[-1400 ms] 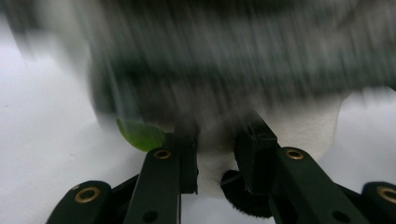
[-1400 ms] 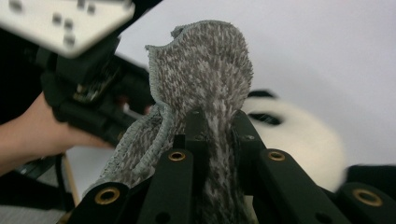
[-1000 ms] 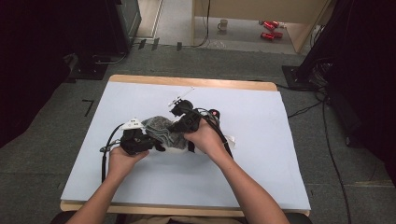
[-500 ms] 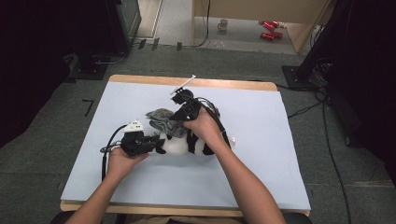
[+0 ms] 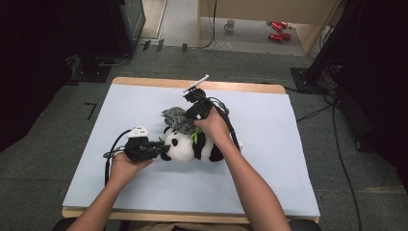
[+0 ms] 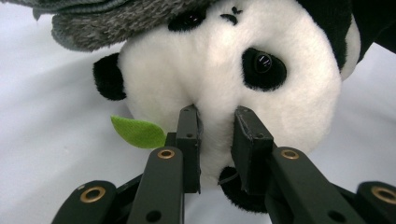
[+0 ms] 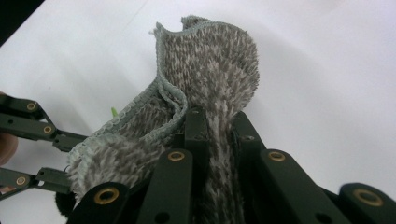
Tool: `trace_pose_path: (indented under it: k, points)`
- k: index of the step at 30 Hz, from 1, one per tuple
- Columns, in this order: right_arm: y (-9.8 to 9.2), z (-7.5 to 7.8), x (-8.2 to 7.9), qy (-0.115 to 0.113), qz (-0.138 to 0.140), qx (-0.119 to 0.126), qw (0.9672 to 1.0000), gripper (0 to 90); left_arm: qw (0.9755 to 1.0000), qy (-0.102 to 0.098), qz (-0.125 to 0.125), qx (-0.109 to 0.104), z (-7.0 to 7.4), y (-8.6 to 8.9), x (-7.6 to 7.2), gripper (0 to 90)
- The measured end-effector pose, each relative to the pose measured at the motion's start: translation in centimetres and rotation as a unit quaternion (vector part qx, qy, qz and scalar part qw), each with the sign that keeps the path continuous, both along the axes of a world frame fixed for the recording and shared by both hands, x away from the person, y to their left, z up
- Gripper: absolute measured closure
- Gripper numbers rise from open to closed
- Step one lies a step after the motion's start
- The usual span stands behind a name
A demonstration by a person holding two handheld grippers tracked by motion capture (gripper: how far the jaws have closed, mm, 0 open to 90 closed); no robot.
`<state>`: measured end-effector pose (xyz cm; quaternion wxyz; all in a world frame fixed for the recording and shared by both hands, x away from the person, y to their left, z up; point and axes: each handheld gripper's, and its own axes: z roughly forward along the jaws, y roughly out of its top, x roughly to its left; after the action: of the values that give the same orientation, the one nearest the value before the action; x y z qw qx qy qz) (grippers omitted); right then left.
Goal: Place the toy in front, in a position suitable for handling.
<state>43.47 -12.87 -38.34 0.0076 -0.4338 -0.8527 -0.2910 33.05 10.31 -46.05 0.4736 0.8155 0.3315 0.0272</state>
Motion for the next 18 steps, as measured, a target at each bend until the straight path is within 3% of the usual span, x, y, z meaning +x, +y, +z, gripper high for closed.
trace_pose_path:
  k: [2,5,8,18]
  points:
    - [-0.1,0.1,0.0,-0.003,-0.003,0.002,1.0,81.0,1.0,0.001,-0.002,-0.001,0.0,0.0,0.0,73.9]
    - [-0.9,1.1,-0.1,-0.023,-0.016,0.024,0.9993,81.3,0.9999,-0.001,-0.015,0.007,-0.1,0.0,-0.2,73.6]
    - [-1.4,1.7,-0.2,-0.026,-0.022,0.037,0.9987,81.3,0.9998,-0.004,-0.016,0.007,-0.1,0.0,-0.2,72.9]
    - [-3.3,4.0,-1.8,-0.053,-0.017,0.084,0.9949,81.4,0.9995,0.024,-0.011,-0.019,0.5,0.9,0.5,66.3]
